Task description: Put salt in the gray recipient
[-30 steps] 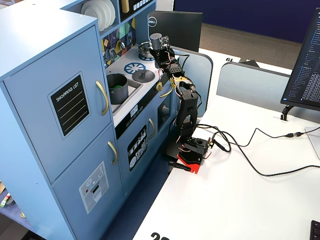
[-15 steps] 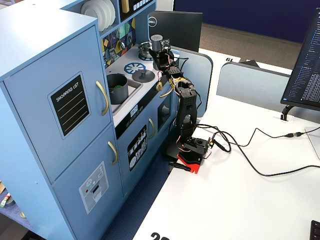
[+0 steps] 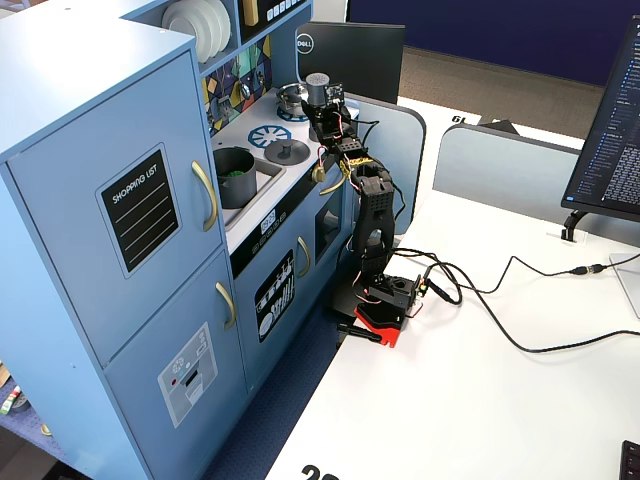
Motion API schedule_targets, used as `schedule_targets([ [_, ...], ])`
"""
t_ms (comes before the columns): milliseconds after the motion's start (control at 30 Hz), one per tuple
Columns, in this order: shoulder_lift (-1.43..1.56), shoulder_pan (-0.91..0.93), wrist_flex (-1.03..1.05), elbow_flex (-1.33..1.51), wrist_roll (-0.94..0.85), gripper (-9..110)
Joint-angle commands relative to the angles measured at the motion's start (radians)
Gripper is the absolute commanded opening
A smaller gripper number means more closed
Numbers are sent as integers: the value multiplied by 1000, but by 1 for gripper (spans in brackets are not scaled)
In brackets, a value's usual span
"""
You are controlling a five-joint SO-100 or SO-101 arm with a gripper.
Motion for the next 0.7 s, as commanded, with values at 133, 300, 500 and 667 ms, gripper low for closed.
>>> schedule_targets([
  [133, 17, 17, -28, -11, -17, 49],
  [300, 91, 21, 17, 5, -37, 58],
  [500, 426, 72, 196, 209, -86, 53],
  [667, 873, 48, 657, 413, -160, 35],
])
